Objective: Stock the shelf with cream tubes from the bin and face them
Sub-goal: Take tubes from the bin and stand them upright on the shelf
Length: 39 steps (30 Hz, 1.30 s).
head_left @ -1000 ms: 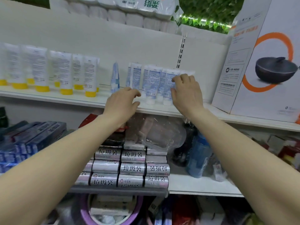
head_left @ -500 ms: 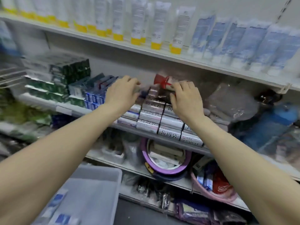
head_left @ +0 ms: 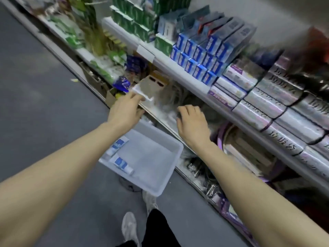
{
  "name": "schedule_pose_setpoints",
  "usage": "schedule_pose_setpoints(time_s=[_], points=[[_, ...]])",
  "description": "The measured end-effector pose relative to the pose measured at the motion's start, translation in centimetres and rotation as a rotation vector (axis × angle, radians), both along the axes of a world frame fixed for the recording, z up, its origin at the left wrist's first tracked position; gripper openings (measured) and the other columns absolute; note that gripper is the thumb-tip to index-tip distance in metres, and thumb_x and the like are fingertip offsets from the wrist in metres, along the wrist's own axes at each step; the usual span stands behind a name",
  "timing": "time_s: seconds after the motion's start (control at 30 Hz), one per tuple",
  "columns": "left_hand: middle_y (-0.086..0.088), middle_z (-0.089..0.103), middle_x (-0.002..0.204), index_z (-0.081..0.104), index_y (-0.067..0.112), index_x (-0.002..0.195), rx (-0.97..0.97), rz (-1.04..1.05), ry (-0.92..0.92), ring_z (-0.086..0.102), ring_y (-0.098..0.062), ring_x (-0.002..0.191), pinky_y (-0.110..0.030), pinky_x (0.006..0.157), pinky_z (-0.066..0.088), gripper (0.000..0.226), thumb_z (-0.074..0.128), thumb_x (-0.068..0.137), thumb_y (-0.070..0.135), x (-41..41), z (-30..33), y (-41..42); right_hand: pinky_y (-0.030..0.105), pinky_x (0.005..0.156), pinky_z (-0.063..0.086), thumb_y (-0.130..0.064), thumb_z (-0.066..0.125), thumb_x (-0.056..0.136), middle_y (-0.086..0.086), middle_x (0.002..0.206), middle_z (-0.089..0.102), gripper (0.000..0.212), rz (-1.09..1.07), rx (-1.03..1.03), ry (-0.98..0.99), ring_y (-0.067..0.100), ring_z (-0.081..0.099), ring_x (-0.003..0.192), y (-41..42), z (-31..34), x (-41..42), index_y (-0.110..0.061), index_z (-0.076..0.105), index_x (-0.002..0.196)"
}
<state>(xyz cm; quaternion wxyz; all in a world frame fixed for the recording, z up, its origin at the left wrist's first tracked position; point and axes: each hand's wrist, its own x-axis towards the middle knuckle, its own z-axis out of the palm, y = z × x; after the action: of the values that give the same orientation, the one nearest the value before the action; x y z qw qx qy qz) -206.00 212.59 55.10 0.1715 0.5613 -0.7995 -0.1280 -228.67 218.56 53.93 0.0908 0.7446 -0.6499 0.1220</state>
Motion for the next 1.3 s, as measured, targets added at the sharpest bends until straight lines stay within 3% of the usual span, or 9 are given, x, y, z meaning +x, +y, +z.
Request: schedule_pose_setpoints(time_s=[0.33, 0.7, 0.9, 1.07, 1.17, 1.3], points=[[-0.008, 0.052, 0.131, 0.054, 0.018, 0.129, 0.44, 0.338, 0.007, 0.054, -0.031, 0.114, -0.038, 0.09, 0.042, 0.042, 0.062, 0.088, 0.015, 6.6, -17.4, 2.0, 0.039, 0.076, 0.047, -0.019, 0.061, 0.086, 0.007, 0.102, 0.063, 0.025, 0.177, 0.388, -0.122, 0.03, 0.056, 0.09, -4.8, -17.3, 6.4, -0.013, 0.062, 0.11], [-0.013, 0.047, 0.135, 0.048, 0.01, 0.134, 0.64, 0.441, 0.037, 0.049, -0.032, 0.119, -0.037, 0.095, 0.039, 0.047, 0.059, 0.089, 0.007, 8.9, -32.3, 0.9, 0.036, 0.084, 0.04, -0.026, 0.054, 0.094, 0.01, 0.111, 0.06, 0.031, 0.29, 0.785, -0.135, 0.03, 0.053, 0.101, -5.2, -32.7, 12.0, -0.013, 0.056, 0.122], [-0.016, 0.047, 0.134, 0.05, 0.005, 0.13, 0.636, 0.404, -0.017, 0.047, -0.036, 0.118, -0.04, 0.097, 0.038, 0.043, 0.055, 0.088, 0.004, 8.9, -38.3, -1.7, 0.037, 0.085, 0.04, -0.035, 0.055, 0.093, 0.01, 0.114, 0.058, 0.037, 0.33, 0.877, -0.121, 0.029, 0.051, 0.104, -5.8, -38.0, 14.1, -0.013, 0.053, 0.123], [-0.015, 0.049, 0.132, 0.044, 0.01, 0.134, 0.619, 0.372, -0.17, 0.042, -0.037, 0.114, -0.041, 0.094, 0.038, 0.056, 0.06, 0.08, 0.002, 8.2, -40.7, -2.1, 0.038, 0.077, 0.041, -0.047, 0.067, 0.079, 0.008, 0.106, 0.059, 0.052, 0.343, 0.917, -0.146, 0.028, 0.052, 0.097, -4.9, -40.6, 16.1, -0.013, 0.052, 0.116], [-0.015, 0.055, 0.123, 0.041, 0.011, 0.13, 0.623, 0.366, -0.234, 0.042, -0.035, 0.11, -0.038, 0.084, 0.04, 0.054, 0.062, 0.08, 0.004, 7.5, -40.9, -2.1, 0.038, 0.074, 0.042, -0.042, 0.072, 0.075, 0.009, 0.102, 0.06, 0.054, 0.353, 0.909, -0.148, 0.029, 0.054, 0.093, -4.5, -40.9, 16.7, -0.011, 0.052, 0.114], [-0.021, 0.053, 0.11, 0.04, 0.008, 0.121, 0.657, 0.405, -0.226, 0.047, -0.037, 0.1, -0.039, 0.079, 0.04, 0.048, 0.061, 0.079, 0.002, 7.3, -41.1, -2.1, 0.035, 0.075, 0.037, -0.025, 0.066, 0.081, 0.012, 0.11, 0.059, 0.052, 0.323, 0.949, -0.123, 0.031, 0.055, 0.099, -4.6, -40.3, 15.8, -0.009, 0.045, 0.126]])
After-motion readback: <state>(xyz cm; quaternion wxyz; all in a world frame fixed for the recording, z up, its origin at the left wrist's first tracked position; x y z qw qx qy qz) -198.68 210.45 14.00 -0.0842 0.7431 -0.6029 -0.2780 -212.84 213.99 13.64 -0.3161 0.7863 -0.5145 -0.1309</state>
